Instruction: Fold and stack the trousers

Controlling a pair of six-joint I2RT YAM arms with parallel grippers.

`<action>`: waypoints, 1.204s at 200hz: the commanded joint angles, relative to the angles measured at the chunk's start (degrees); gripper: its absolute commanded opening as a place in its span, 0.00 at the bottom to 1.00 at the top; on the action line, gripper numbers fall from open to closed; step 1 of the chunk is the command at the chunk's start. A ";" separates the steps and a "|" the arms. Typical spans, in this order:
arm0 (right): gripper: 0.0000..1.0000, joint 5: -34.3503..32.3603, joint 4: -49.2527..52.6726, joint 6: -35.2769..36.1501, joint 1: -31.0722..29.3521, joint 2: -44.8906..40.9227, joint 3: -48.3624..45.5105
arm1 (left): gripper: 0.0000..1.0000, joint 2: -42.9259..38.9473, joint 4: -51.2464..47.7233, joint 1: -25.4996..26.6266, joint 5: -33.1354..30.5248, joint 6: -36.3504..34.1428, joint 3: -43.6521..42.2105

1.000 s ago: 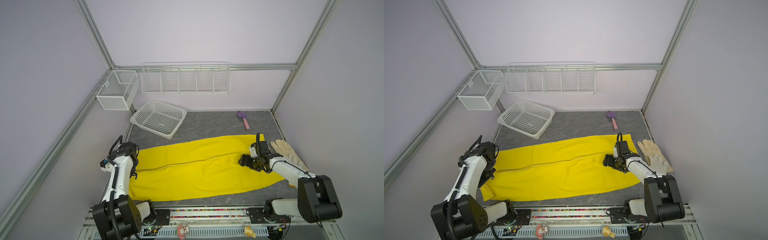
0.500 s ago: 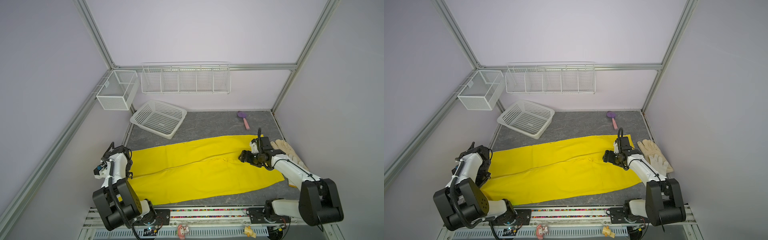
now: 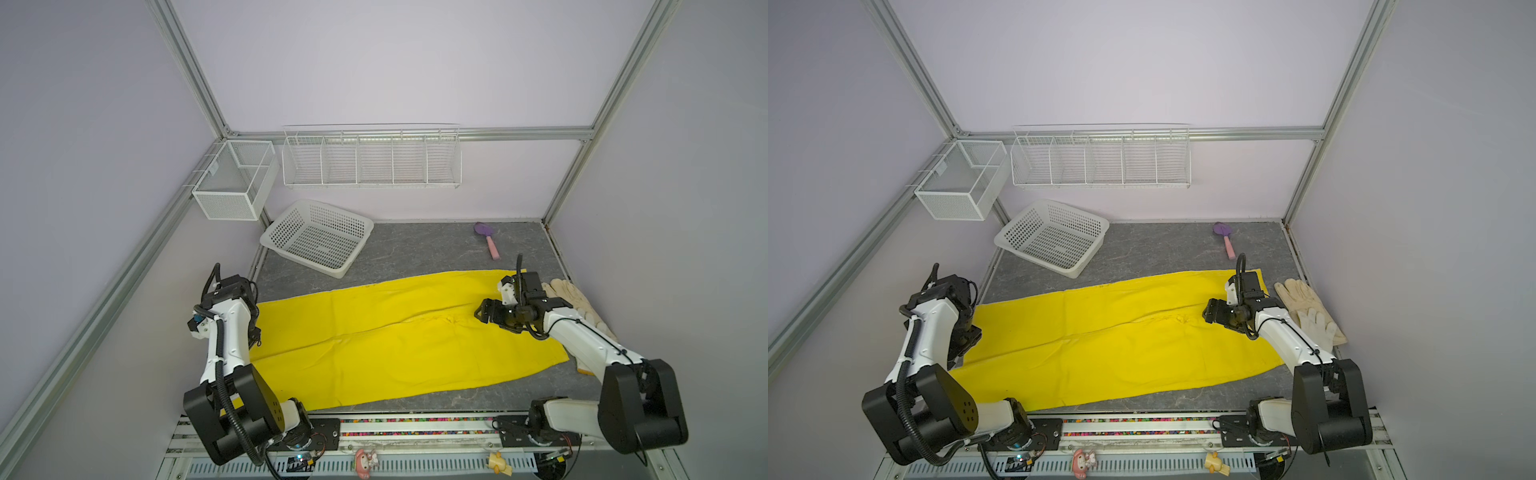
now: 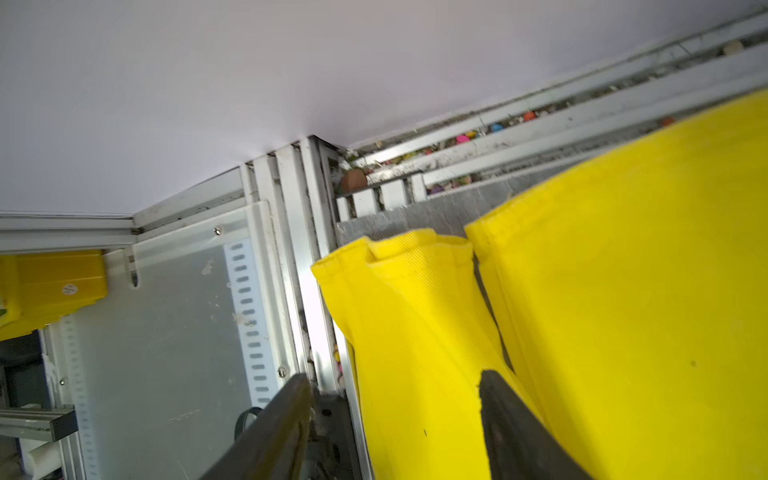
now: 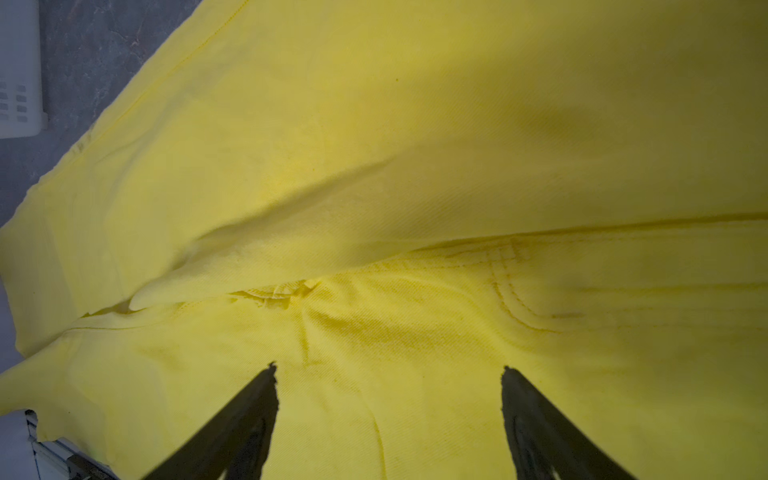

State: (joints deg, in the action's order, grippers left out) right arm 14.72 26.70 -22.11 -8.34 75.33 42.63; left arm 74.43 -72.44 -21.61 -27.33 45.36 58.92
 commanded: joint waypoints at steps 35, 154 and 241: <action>0.84 3.30 -3.67 -1.99 -2.95 3.73 -3.20 | 0.65 -3.14 8.44 12.32 18.01 2.94 -7.88; 0.79 -25.22 10.31 -6.72 -23.68 7.52 0.74 | 0.63 6.60 16.97 23.63 10.61 10.60 -15.77; 0.82 -28.43 18.58 -8.99 -25.68 1.09 3.53 | 0.63 9.39 19.87 17.30 8.59 8.27 -20.33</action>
State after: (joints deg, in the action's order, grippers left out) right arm -11.60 39.92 -29.43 -34.13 81.38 43.24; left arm 82.72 -52.12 -1.72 -16.73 53.89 41.76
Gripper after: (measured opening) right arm 0.814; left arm 0.629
